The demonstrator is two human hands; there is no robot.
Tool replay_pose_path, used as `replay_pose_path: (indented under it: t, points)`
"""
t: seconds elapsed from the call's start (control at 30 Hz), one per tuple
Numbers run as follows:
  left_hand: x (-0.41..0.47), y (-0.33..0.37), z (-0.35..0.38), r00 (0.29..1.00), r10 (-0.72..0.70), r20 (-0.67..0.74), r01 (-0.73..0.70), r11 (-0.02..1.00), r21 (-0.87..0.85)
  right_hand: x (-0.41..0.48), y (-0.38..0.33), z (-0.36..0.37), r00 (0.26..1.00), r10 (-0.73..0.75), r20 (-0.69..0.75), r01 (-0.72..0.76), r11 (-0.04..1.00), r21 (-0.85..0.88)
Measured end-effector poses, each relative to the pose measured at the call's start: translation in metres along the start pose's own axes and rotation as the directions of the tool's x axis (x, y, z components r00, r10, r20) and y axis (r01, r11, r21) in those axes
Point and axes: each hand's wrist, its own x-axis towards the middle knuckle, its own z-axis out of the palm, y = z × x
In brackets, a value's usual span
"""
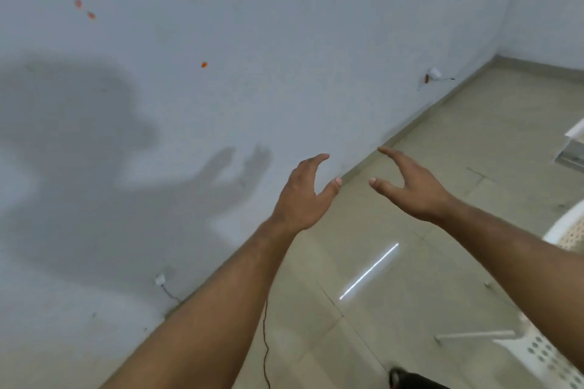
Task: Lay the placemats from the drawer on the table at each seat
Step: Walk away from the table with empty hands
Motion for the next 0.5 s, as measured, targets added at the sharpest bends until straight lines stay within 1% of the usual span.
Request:
replay_pose_path:
  t: [0.13,0.27,0.37,0.5]
  points:
    - [0.089,-0.013,0.018,0.995,0.068,0.067,-0.067,0.998,-0.016,0.062,0.028,-0.007,0.995,0.079,-0.061,-0.079,0.997,0.006]
    - [0.188,-0.020,0.041,0.989,0.101,0.105,-0.100,0.995,-0.013,0.140,0.065,-0.026,0.987,0.129,-0.095,-0.126,0.991,0.034]
    - [0.265,-0.012,0.060,0.989,0.091,0.120,-0.091,0.996,-0.005,0.201,0.092,-0.050,0.978,0.172,-0.117,-0.166,0.984,0.062]
    - [0.368,0.011,0.094,0.974,0.111,0.199,-0.114,0.993,0.007,0.270,0.134,-0.092,0.960,0.238,-0.146,-0.226,0.969,0.096]
